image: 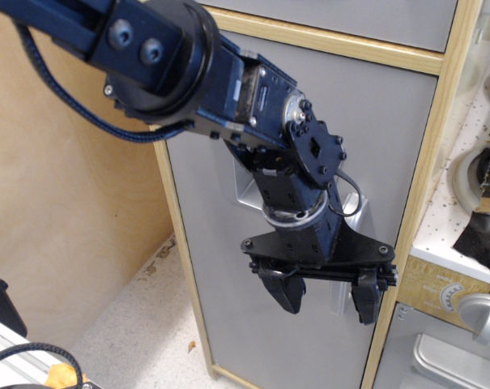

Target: Open fridge

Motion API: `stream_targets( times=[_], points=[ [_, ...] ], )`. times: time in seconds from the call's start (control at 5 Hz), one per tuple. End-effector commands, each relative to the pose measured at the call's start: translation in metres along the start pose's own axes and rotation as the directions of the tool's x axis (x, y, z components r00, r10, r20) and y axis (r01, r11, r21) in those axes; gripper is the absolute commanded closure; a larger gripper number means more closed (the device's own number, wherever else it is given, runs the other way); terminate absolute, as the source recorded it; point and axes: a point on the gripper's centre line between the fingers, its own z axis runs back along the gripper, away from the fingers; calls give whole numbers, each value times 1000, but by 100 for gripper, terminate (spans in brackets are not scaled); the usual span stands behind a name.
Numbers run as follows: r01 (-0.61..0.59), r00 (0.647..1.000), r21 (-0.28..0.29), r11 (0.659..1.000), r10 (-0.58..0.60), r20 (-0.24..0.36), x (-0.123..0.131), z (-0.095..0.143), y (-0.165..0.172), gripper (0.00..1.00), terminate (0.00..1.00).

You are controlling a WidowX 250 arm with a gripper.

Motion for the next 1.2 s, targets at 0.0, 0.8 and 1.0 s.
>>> stream_targets(
  times=[0.0,0.8,1.0],
  points=[
    [0,1000,0,1000,0,0,0,0,0,0,0],
    [133,982,88,987,-143,120,75,-17,1,0,0],
    [184,971,94,978,-196,136,92,-20,8,0,0]
  ],
)
